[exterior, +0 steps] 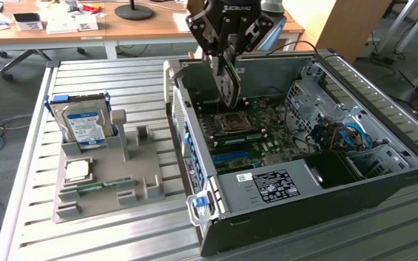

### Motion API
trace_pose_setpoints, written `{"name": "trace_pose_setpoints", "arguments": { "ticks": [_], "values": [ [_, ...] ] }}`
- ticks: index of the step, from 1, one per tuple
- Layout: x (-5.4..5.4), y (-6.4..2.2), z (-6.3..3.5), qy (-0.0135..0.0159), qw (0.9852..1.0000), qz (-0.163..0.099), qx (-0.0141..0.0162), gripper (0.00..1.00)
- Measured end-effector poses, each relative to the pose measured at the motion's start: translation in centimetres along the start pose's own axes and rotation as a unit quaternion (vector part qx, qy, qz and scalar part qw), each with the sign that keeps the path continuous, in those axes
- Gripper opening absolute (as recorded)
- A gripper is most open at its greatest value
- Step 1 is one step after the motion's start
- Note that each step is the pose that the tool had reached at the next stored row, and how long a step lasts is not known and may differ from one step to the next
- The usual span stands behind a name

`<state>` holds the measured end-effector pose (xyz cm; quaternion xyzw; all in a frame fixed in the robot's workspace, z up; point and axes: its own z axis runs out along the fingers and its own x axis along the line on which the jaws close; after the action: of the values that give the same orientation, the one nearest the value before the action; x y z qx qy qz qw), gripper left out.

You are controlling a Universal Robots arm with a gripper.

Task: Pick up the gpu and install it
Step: 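Pick up the gpu and move the gpu toward the slot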

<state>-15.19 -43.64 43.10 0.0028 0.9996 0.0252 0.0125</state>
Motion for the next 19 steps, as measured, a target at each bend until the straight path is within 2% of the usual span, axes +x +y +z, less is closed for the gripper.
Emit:
{"name": "trace_pose_setpoints", "arguments": {
  "ticks": [4, 9, 13, 19],
  "values": [
    [-1.3, 0.02, 0.03, 0.0, 1.0, 0.0, -0.0002, 0.27],
    [-2.3, 0.02, 0.06, 0.0, 1.0, 0.0, -0.0002, 0.27],
    [-2.9, 0.02, 0.08, 0.0, 1.0, 0.0, -0.0002, 0.27],
    [-3.2, 0.03, 0.08, 0.0, 1.0, 0.0, -0.0002, 0.27]
  ]
}}
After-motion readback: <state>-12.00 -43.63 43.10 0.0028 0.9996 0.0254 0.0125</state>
